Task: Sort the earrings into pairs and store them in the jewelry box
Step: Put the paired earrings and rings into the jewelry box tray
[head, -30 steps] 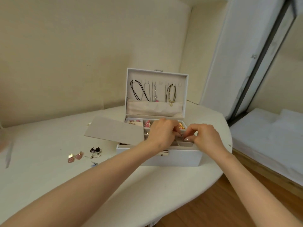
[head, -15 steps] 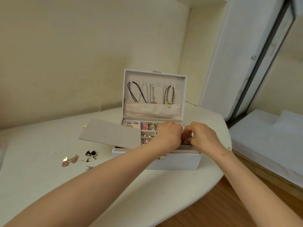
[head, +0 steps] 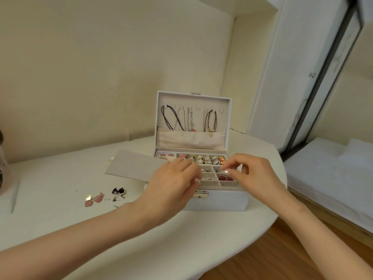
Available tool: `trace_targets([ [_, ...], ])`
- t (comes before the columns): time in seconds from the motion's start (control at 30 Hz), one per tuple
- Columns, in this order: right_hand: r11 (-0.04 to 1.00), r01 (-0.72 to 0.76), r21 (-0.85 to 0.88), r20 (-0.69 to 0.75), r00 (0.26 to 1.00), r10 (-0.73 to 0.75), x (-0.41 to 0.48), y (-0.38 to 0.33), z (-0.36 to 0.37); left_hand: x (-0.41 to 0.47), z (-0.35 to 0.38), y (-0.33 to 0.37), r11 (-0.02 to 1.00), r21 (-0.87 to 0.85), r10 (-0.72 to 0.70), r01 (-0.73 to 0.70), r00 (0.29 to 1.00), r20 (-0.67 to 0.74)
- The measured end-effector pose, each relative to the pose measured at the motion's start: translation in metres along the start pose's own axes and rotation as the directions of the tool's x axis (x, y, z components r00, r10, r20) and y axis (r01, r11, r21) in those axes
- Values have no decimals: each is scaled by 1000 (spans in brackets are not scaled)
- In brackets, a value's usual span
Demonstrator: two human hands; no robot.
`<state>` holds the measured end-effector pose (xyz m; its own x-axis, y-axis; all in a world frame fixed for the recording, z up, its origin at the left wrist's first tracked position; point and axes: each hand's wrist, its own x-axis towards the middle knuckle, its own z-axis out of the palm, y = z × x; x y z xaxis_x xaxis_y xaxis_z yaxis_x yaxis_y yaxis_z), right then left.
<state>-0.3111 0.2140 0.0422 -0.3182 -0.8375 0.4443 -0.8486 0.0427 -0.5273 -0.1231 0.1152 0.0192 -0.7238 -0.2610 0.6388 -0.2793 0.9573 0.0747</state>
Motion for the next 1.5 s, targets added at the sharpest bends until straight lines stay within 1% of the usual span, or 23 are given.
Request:
trace_targets([
  [0.1, 995, 57, 77, 66, 996, -62, -22, -17, 11, -40, -14, -7, 1000, 15, 11, -13, 997, 72],
  [0.2, 987, 106, 122, 169, 978, -125, -39, -30, 33, -71, -25, -16, 999, 38, -31, 28, 996, 87],
  [0.33, 972, 169, 161, 260, 943, -207, -50, -47, 78, -102, -39, -33, 988, 68, -144, 139, 987, 70],
  [0.43, 951, 244, 190, 279, 915, -290, -48, -65, 113, -120, -47, -54, 960, 80, -270, 267, 962, 35],
  [0.5, 925, 319, 205, 285, 885, -368, -41, -83, 136, -126, -51, -71, 915, 54, -399, 399, 917, -17],
  [0.57, 889, 411, 201, 264, 852, -453, -33, -104, 157, -127, -54, -91, 841, 10, -538, 540, 839, -77],
  [0.6, 874, 446, 193, 251, 839, -483, -29, -113, 166, -127, -55, -102, 810, 6, -583, 586, 806, -97],
  [0.63, 867, 465, 181, 244, 832, -498, -23, -122, 174, -127, -55, -111, 785, 9, -615, 619, 781, -106],
  [0.73, 860, 496, 121, 250, 823, -510, -4, -136, 193, -130, -53, -131, 742, -10, -668, 670, 738, -95],
  [0.8, 869, 493, 51, 321, 815, -482, 8, -139, 201, -134, -49, -137, 731, -26, -682, 682, 728, -70],
  [0.9, 867, 498, -14, 394, 800, -453, 23, -137, 217, -138, -47, -141, 744, -34, -668, 667, 744, -12],
  [1.0, 859, 507, -70, 424, 795, -434, 30, -134, 227, -139, -45, -142, 745, 27, -665, 666, 740, 95],
  [1.1, 862, 497, -96, 424, 804, -417, 34, -135, 226, -140, -46, -140, 749, 39, -661, 662, 740, 124],
  [1.27, 891, 452, -30, 412, 818, -401, 29, -139, 220, -139, -50, -137, 740, -7, -666, 673, 734, 137],
  [1.37, 903, 427, 41, 394, 824, -408, 21, -143, 210, -138, -53, -133, 745, -52, -653, 665, 743, 143],
  [1.5, 904, 403, 140, 307, 851, -427, 7, -145, 197, -132, -62, -123, 738, -187, -633, 649, 761, 143],
])
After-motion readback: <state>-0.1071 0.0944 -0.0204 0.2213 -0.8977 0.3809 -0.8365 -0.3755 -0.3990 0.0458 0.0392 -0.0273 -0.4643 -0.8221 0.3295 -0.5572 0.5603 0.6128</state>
